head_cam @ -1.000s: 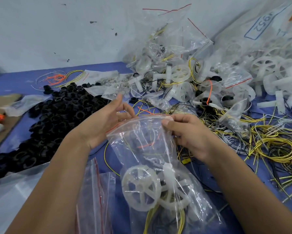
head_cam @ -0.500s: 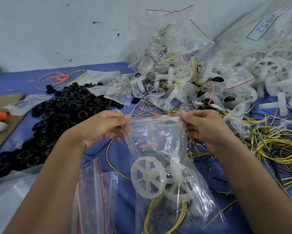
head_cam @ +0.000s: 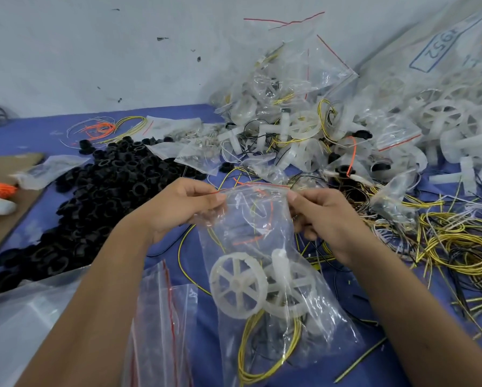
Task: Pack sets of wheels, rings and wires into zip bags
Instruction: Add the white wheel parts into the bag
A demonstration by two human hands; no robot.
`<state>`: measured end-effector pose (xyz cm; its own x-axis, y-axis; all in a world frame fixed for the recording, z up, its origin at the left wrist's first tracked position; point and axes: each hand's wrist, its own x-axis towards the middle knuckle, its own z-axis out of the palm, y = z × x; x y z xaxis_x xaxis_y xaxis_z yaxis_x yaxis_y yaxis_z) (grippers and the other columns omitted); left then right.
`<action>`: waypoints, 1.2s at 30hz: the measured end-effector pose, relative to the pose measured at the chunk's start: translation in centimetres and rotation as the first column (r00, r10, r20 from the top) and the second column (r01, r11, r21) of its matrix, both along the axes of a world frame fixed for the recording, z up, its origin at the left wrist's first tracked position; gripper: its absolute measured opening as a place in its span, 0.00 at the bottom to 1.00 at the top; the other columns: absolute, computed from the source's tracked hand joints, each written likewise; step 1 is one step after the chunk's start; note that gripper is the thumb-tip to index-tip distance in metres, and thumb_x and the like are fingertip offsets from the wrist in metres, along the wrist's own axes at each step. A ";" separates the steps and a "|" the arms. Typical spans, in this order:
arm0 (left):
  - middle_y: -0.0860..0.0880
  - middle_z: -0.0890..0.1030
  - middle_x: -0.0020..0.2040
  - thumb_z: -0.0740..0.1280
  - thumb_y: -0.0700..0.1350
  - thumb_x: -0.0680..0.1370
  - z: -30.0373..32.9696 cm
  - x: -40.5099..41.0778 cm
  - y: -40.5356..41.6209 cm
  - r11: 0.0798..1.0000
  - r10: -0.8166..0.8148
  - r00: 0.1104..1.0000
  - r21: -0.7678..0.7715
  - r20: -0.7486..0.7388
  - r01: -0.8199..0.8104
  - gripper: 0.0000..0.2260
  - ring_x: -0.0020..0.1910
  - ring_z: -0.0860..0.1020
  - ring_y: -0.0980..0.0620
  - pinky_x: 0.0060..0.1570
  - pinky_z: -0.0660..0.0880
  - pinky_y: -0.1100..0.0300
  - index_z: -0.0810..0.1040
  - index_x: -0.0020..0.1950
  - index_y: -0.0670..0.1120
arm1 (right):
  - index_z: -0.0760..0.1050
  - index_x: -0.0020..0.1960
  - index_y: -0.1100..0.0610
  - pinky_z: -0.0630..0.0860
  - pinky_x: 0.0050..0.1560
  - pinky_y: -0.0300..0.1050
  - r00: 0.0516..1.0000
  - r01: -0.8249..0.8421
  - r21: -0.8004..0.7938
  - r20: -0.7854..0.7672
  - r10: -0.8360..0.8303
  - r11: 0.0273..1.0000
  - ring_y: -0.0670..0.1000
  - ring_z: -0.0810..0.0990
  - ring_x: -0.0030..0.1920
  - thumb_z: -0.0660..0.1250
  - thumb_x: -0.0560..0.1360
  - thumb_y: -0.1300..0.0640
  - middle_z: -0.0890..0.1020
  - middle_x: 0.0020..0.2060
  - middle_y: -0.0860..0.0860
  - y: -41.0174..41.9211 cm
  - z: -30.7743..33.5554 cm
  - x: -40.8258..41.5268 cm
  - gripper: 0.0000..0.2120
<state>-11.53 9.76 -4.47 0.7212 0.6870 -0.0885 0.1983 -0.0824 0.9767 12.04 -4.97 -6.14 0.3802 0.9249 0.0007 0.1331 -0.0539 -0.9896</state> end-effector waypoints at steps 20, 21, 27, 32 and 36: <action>0.43 0.85 0.40 0.77 0.43 0.70 -0.5 0.6 0.0 0.988 0.108 0.989 0.102 0.097 -0.117 0.09 0.39 0.80 0.50 0.42 0.79 0.59 0.83 0.43 0.38 | 0.79 0.59 0.54 0.84 0.47 0.47 0.971 -0.234 -0.066 -0.059 0.230 0.970 0.51 0.87 0.46 0.77 0.72 0.57 0.87 0.45 0.52 -0.7 0.7 0.4 0.17; 0.44 0.85 0.39 0.77 0.40 0.71 -0.5 0.5 0.0 0.987 0.104 0.990 0.113 0.095 -0.114 0.06 0.38 0.81 0.51 0.40 0.79 0.61 0.83 0.43 0.39 | 0.78 0.60 0.55 0.83 0.43 0.42 0.964 -0.265 -0.070 -0.024 0.264 0.962 0.48 0.87 0.43 0.78 0.72 0.62 0.87 0.42 0.50 -0.9 0.7 0.4 0.18; 0.47 0.85 0.37 0.75 0.30 0.71 -0.3 -0.3 0.2 0.979 0.123 0.986 0.147 0.112 -0.139 0.08 0.32 0.81 0.55 0.32 0.76 0.68 0.81 0.42 0.41 | 0.82 0.51 0.59 0.75 0.27 0.40 0.984 -0.120 -0.100 -0.143 0.105 0.988 0.51 0.80 0.29 0.77 0.70 0.56 0.85 0.35 0.54 -1.0 1.1 1.8 0.12; 0.47 0.83 0.36 0.75 0.30 0.72 -0.2 -0.1 0.4 0.975 0.148 0.979 0.147 0.137 -0.168 0.09 0.30 0.78 0.55 0.28 0.72 0.68 0.80 0.44 0.42 | 0.81 0.47 0.63 0.65 0.24 0.34 0.996 0.082 0.047 -0.042 -0.080 0.996 0.44 0.69 0.24 0.69 0.80 0.50 0.75 0.26 0.48 -0.4 0.5 1.3 0.15; 0.48 0.82 0.38 0.78 0.36 0.67 -0.3 0.6 0.2 0.980 0.159 0.967 0.091 0.197 -0.179 0.14 0.33 0.80 0.53 0.36 0.78 0.63 0.81 0.49 0.45 | 0.82 0.39 0.55 0.74 0.35 0.45 0.994 0.101 0.122 0.020 -0.104 0.987 0.51 0.73 0.33 0.69 0.80 0.51 0.79 0.31 0.54 -0.2 0.5 0.1 0.13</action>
